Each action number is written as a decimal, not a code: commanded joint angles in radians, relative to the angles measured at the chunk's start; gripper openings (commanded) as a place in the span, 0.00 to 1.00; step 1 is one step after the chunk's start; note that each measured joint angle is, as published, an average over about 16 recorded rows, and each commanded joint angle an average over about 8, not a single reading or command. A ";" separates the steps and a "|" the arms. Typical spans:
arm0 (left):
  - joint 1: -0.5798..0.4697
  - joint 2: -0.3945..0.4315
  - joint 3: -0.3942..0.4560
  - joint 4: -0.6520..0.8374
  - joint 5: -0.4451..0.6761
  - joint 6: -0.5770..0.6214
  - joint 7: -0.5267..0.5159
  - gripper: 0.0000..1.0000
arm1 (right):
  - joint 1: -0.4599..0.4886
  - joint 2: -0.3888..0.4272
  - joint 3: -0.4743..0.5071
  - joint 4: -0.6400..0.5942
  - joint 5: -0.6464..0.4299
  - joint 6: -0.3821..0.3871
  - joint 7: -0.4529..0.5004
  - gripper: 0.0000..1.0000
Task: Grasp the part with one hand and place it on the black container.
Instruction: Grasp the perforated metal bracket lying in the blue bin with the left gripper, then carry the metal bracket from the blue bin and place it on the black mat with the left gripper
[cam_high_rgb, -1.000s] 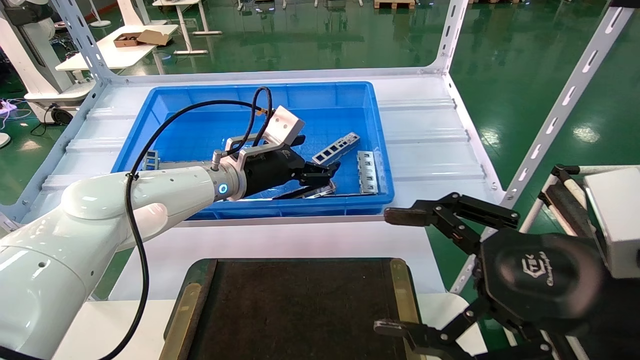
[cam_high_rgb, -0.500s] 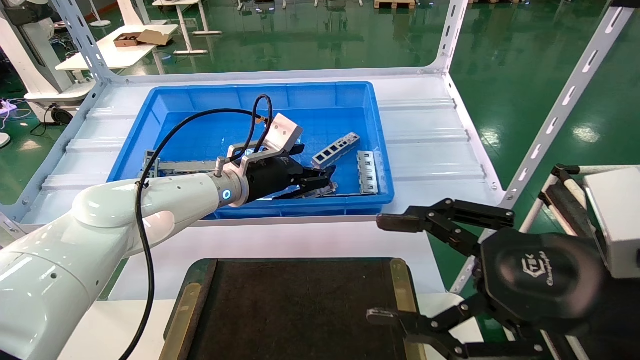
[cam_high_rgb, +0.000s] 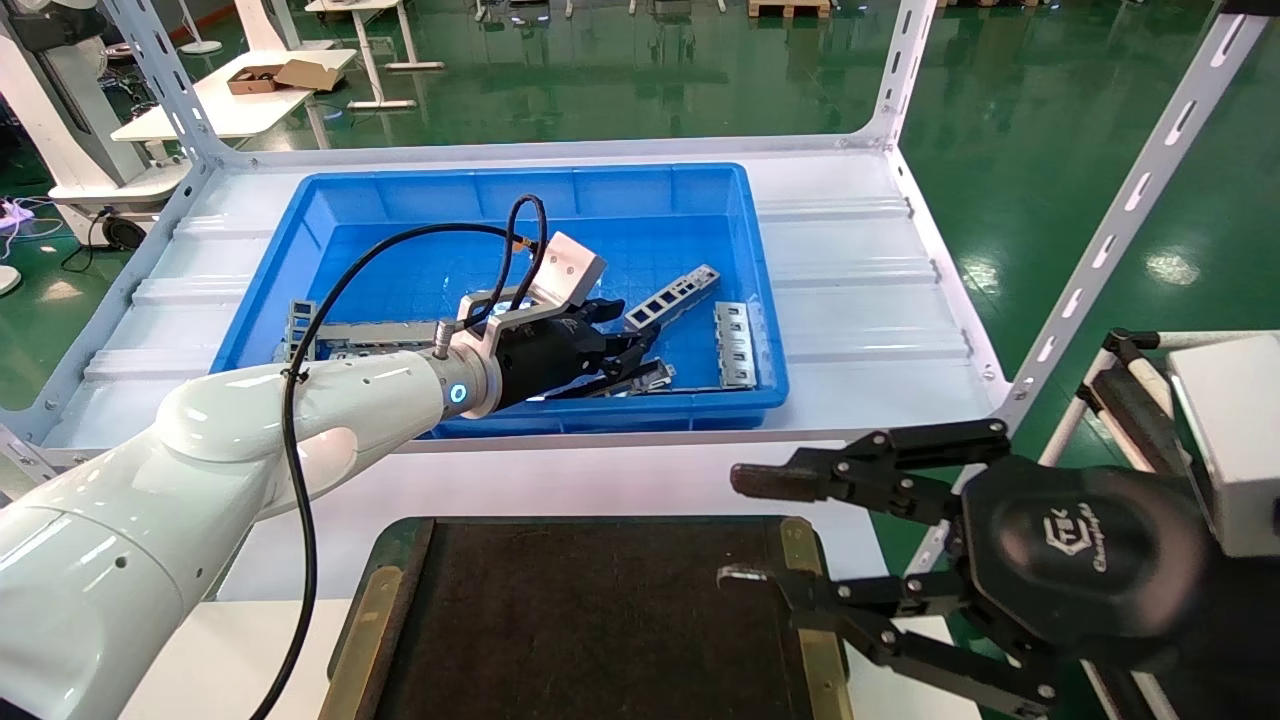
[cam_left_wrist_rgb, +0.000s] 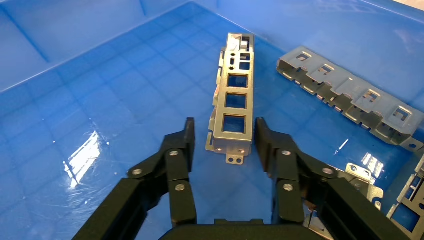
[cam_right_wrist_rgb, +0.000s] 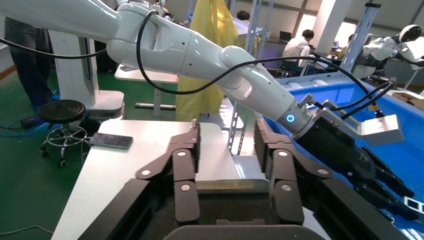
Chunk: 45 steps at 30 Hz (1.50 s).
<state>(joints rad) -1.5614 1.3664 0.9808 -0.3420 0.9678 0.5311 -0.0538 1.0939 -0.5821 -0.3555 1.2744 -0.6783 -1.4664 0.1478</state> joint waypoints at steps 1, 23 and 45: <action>0.000 0.000 0.012 -0.002 -0.010 -0.005 -0.001 0.00 | 0.000 0.000 0.000 0.000 0.000 0.000 0.000 0.00; -0.092 -0.011 0.056 -0.015 -0.168 0.026 0.018 0.00 | 0.000 0.000 0.000 0.000 0.000 0.000 0.000 0.00; -0.002 -0.203 -0.030 -0.046 -0.358 0.749 0.197 0.00 | 0.000 0.000 -0.001 0.000 0.000 0.000 0.000 0.00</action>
<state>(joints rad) -1.5518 1.1577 0.9540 -0.4083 0.6138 1.2617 0.1398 1.0941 -0.5818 -0.3562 1.2744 -0.6779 -1.4661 0.1475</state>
